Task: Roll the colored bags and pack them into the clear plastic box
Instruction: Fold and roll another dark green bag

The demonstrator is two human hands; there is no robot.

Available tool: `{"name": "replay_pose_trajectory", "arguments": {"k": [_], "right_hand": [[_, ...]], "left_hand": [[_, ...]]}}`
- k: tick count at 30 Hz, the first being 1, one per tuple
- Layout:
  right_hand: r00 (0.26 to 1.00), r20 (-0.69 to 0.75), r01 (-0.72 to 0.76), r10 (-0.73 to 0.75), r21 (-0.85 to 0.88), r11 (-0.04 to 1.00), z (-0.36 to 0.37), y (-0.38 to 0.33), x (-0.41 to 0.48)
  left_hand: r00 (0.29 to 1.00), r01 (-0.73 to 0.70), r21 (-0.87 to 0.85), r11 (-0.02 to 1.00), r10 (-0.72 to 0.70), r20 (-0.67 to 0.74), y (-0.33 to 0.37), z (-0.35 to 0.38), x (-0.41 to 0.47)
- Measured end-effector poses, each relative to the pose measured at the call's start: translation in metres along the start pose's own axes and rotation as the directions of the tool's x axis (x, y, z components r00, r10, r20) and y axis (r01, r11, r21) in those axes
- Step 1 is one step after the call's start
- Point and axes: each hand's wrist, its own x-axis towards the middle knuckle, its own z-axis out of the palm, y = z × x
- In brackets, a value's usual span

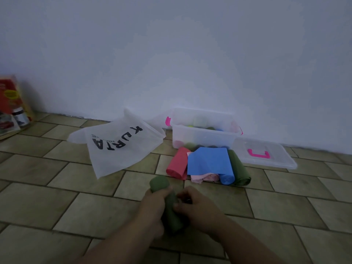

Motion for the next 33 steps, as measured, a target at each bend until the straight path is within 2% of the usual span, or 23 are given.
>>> {"name": "replay_pose_trajectory", "arguments": {"k": [2,4,6,8,10,12,14,16,18,20,22,24,26,28,30,33], "right_hand": [[0.998,0.047,-0.051,0.043,0.193,0.98,-0.008,-0.003,0.001],[0.996,0.077,-0.059,0.039,0.275,0.96,-0.017,-0.006,0.004],[0.998,0.044,-0.05,0.038,0.315,0.948,-0.028,-0.009,0.008],[0.998,0.033,-0.056,0.047,0.398,0.915,-0.047,-0.015,0.014],[0.999,0.034,-0.05,0.039,0.468,0.882,-0.075,-0.026,0.023],[0.999,-0.037,0.003,0.017,0.487,0.873,-0.109,-0.044,0.038],[0.987,-0.161,0.076,0.002,0.476,0.876,-0.14,-0.067,0.06],[0.958,-0.287,0.141,0.0,0.469,0.872,-0.167,-0.091,0.091],[0.923,-0.385,0.167,0.017,0.437,0.884,-0.181,-0.11,0.129],[0.911,-0.41,0.118,0.054,0.381,0.917,-0.182,-0.121,0.167],[0.922,-0.374,0.016,0.101,0.298,0.954,-0.172,-0.126,0.199],[0.932,-0.345,-0.08,0.109,0.099,0.992,-0.16,-0.13,0.226],[0.949,-0.298,-0.135,0.104,-0.085,0.987,-0.147,-0.137,0.241],[0.975,-0.211,-0.143,0.073,-0.336,0.931,-0.14,-0.14,0.251],[0.975,-0.217,-0.16,0.05,-0.527,0.834,-0.138,-0.139,0.254],[0.98,-0.185,-0.187,0.077,-0.702,0.687,-0.143,-0.132,0.262]], "left_hand": [[0.997,0.034,-0.005,0.999,-0.033,0.068,0.0,0.006,-0.001],[0.994,-0.1,0.066,0.993,0.097,0.048,0.0,0.017,0.001],[0.973,-0.229,0.129,0.965,0.222,0.062,0.01,0.029,0.005],[0.938,-0.345,0.252,0.904,0.329,0.105,0.034,0.041,0.014],[0.874,-0.486,0.412,0.771,0.442,0.203,0.069,0.055,0.034],[0.795,-0.586,0.57,0.576,0.544,0.267,0.109,0.069,0.061],[0.744,-0.562,0.753,0.343,0.607,0.279,0.144,0.083,0.087],[0.757,-0.469,0.856,0.219,0.599,0.261,0.166,0.096,0.107],[0.792,-0.408,0.894,0.184,0.558,0.247,0.173,0.106,0.126],[0.815,-0.39,0.902,0.187,0.526,0.243,0.169,0.112,0.139],[0.816,-0.387,0.903,0.185,0.525,0.242,0.163,0.113,0.148],[0.81,-0.39,0.904,0.173,0.531,0.248,0.16,0.112,0.152],[0.802,-0.398,0.904,0.159,0.538,0.259,0.16,0.11,0.153],[0.808,-0.402,0.902,0.155,0.524,0.27,0.161,0.109,0.153],[0.813,-0.406,0.9,0.156,0.512,0.278,0.161,0.109,0.154],[0.814,-0.399,0.903,0.159,0.514,0.269,0.161,0.111,0.154]]}}
